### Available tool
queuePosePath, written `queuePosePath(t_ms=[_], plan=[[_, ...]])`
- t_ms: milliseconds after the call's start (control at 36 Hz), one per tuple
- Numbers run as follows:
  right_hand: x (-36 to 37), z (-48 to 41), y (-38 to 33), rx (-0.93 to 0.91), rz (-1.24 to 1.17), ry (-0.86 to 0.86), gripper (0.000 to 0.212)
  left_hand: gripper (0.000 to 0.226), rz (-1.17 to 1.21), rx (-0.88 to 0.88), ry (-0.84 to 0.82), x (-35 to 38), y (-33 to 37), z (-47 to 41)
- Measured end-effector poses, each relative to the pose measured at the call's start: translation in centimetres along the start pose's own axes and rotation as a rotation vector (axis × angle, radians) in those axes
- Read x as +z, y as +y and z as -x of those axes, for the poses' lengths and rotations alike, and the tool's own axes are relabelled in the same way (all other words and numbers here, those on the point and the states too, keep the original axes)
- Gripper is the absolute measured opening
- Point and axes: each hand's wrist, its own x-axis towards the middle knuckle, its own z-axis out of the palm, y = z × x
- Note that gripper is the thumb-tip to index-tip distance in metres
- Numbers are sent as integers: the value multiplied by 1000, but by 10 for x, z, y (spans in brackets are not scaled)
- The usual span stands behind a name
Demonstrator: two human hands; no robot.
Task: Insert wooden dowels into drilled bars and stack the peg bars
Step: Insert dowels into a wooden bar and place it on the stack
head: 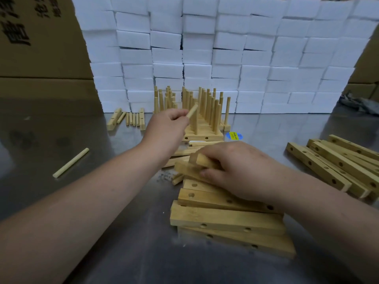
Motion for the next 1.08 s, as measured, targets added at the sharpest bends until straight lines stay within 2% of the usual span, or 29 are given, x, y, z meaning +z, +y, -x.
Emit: queuePosePath(t_ms=[83, 194, 250, 333, 472, 611, 778, 1083], plan=[[-2, -1, 6, 75, -86, 149, 5, 26, 14, 58, -46, -2, 14, 3], [-12, -4, 14, 225, -327, 462, 4, 25, 9, 155, -107, -7, 35, 9], [-18, -6, 17, 299, -415, 590, 18, 26, -15, 206, -132, -11, 44, 14], [-27, -7, 19, 398, -681, 673, 26, 25, -84, 302, -163, -15, 53, 21], [-33, -7, 19, 450, -925, 638, 38, 20, -221, 406, -207, -12, 56, 29], [-30, -9, 12, 414, -1152, 567, 33, 18, -337, 451, -191, -8, 53, 31], [-28, -8, 12, 391, -1142, 517, 32, 15, -343, 461, -148, -11, 52, 29], [-27, -5, 11, 309, -1053, 535, 32, 22, -444, 510, -125, -13, 54, 27]])
